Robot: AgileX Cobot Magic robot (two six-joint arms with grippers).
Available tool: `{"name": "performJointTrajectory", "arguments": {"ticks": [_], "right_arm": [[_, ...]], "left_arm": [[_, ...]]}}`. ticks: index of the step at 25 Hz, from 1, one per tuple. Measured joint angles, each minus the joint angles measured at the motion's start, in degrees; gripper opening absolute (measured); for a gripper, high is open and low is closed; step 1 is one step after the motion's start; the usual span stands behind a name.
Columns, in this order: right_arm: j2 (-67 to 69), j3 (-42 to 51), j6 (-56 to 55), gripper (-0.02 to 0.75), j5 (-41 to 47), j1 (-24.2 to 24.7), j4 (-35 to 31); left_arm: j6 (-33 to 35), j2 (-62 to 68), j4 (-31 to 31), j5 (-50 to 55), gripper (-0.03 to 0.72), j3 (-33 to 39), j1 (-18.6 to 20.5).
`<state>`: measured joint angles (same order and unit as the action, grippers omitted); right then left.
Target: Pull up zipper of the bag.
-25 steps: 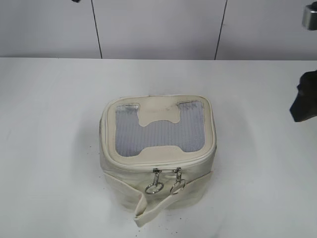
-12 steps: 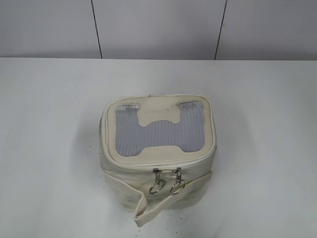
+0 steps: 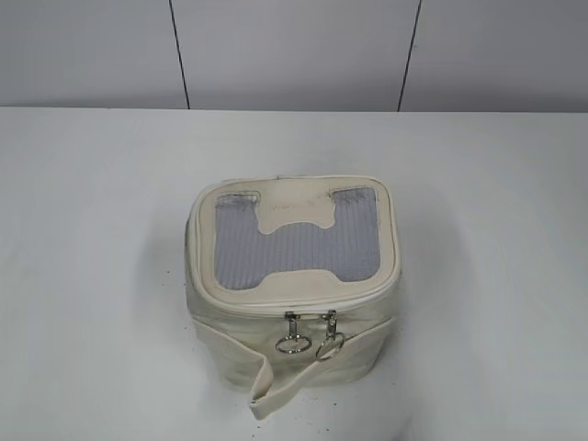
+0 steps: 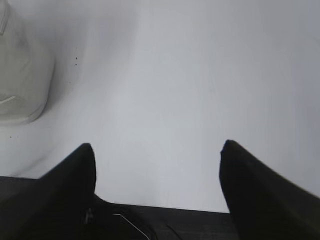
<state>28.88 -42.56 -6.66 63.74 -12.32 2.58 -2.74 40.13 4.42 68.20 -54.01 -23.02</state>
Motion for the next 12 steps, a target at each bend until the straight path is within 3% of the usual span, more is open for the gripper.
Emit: {"name": "performJointTrajectory", "arguments": {"ticks": [7,12], "right_arm": [[-21.3,6.9,5.3,0.594,1.1,0.0,-6.1],[-29.2,11.0,10.2,0.594,1.7,0.0,-6.7]], "left_arm": [[0.1,-21.9,-0.4,-2.3,0.402,14.7,0.0],[1.6,-34.9,-1.2,-3.1,0.402,20.9,0.0]]}}
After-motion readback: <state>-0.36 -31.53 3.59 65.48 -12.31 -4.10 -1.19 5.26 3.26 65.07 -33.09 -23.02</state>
